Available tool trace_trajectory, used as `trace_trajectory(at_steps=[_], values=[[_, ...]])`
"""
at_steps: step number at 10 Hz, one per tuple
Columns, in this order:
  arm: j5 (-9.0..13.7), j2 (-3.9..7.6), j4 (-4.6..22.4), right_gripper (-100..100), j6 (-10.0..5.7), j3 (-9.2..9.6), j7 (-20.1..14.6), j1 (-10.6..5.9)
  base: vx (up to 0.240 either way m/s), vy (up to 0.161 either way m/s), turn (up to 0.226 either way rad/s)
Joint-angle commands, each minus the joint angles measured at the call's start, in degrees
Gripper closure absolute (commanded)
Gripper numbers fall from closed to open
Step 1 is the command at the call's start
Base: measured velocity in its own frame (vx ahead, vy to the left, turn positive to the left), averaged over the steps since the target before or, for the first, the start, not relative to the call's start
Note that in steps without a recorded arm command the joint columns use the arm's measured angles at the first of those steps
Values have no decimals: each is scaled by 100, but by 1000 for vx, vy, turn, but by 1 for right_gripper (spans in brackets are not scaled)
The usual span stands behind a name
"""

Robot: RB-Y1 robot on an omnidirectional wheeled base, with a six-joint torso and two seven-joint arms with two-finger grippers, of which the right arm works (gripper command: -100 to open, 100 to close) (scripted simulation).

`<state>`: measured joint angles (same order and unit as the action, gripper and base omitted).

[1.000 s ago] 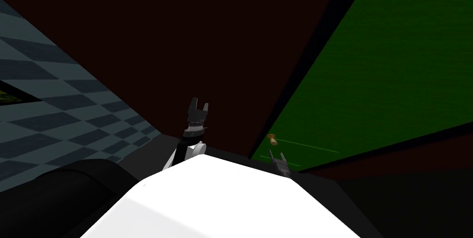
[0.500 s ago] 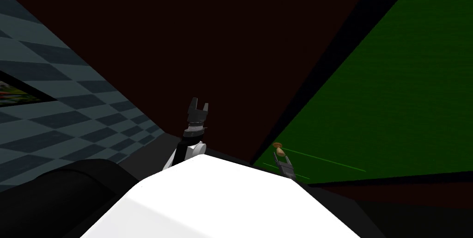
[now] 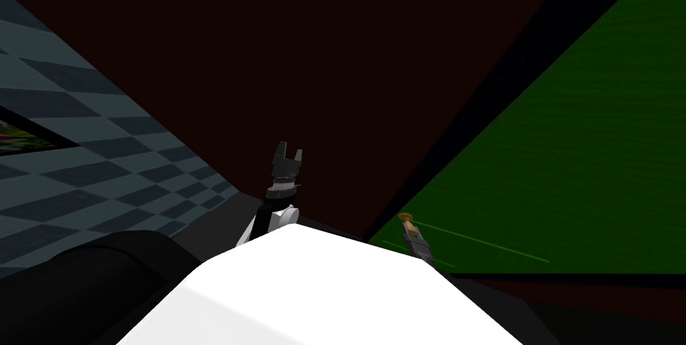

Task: Pull the door open

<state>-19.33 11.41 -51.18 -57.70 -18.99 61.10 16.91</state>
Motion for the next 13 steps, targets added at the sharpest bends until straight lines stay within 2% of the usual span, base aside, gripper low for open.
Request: trace_trajectory(at_steps=[1,4,5,13], values=[[-7,-15,7,100,-4,16,-1,8,-16,1,11],[-7,-15,7,100,-4,16,-1,8,-3,0,1],[78,13,23,100,20,47,-198,-20,-44,-10,47],[432,68,93,100,72,230,-1063,-129,-57,-14,41]])
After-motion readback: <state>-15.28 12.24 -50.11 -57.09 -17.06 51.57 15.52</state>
